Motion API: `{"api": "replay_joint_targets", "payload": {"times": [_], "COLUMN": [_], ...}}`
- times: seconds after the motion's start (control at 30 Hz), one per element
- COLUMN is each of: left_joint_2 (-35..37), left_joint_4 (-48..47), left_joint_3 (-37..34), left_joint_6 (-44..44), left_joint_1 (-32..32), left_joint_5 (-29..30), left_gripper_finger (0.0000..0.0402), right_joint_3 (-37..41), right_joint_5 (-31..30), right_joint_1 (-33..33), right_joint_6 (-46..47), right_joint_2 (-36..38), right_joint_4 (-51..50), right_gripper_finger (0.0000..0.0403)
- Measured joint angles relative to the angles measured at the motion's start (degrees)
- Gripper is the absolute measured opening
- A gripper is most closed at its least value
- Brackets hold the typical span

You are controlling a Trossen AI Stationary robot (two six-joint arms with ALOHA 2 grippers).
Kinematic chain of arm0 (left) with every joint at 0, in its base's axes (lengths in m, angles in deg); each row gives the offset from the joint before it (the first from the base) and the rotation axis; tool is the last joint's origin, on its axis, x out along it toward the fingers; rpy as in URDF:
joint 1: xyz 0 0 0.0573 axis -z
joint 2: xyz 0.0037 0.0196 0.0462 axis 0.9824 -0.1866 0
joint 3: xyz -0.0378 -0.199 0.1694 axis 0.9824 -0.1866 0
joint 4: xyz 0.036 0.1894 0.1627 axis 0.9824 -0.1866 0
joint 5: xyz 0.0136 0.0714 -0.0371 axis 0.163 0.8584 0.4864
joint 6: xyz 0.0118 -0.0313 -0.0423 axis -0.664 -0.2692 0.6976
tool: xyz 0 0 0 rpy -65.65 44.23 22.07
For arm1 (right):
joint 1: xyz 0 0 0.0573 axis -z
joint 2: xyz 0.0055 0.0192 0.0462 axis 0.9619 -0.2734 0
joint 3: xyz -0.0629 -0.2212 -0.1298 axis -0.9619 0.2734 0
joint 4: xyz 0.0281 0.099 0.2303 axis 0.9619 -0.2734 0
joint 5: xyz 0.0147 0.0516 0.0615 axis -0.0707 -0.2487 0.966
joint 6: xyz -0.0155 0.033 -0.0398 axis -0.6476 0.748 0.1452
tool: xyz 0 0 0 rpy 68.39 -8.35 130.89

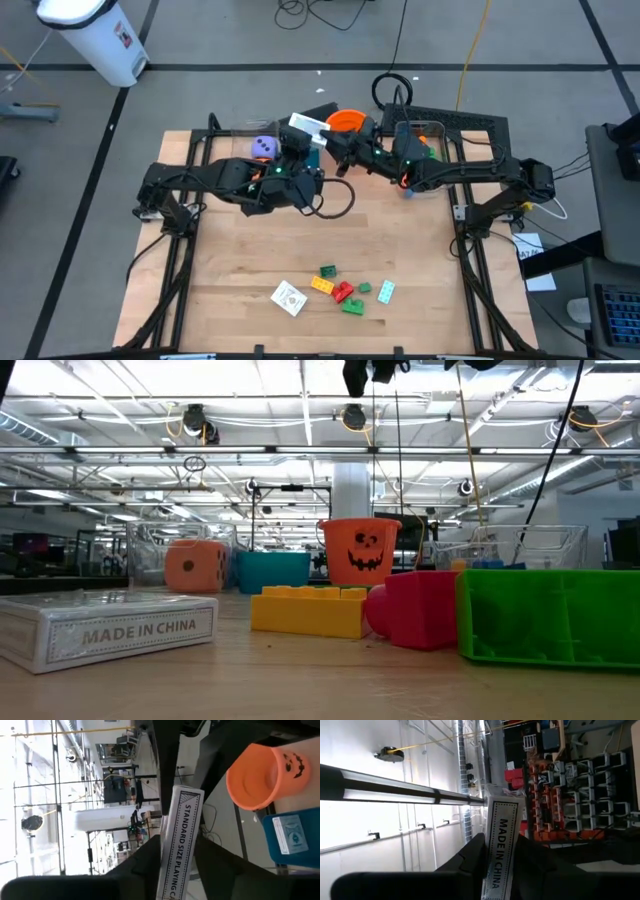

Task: Pick & Place Toys
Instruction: Put the black deck of cards into the blue bin

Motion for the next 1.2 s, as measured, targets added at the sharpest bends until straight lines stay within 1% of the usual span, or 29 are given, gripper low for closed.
{"api": "replay_joint_targets", "payload": {"times": [0.1,0.2,0.47,0.67,0.8,0.9,1.0,1.1,1.2], "left_joint_2": [0.1,0.5,0.6,1.6,2.9,4.0,5.4,6.1,7.1], "left_joint_4": [-0.3,-0.2,0.1,0.3,0.5,0.3,0.5,1.1,2.9], "left_joint_3": [0.0,0.0,0.0,0.0,0.0,0.0,0.1,0.1,0.1], "left_joint_6": [0.1,0.0,-0.2,0.8,2.0,3.2,4.6,5.5,6.5], "left_joint_1": [0.0,-0.1,-0.6,-0.5,-0.3,-0.2,-0.2,-0.6,-1.3], "left_joint_5": [0.0,-1.5,-1.6,-2.3,-4.2,-4.5,-4.3,-4.7,-6.7], "left_gripper_finger": [0.0093,0.0085,0.0100,0.0084,0.0085,0.0091,0.0090,0.0087,0.0085], "right_joint_3": [0.0,0.0,0.0,0.0,0.0,0.0,-0.1,-0.1,-0.1], "right_joint_5": [-0.2,-0.1,-0.1,0.6,1.4,0.7,-0.7,0.8,3.2], "right_joint_1": [0.0,0.0,0.1,0.8,1.3,1.6,2.0,3.0,4.5], "right_joint_6": [-0.9,-0.9,-1.7,-5.7,-8.4,-10.8,-13.1,-14.3,-15.9], "right_joint_2": [0.0,0.0,0.0,0.0,0.0,0.0,0.0,0.0,0.0], "right_joint_4": [0.1,0.5,0.7,2.5,3.8,4.1,4.3,4.2,4.2], "right_gripper_finger": [0.0085,0.0091,0.0099,0.0100,0.0105,0.0125,0.0157,0.0192,0.0224]}}
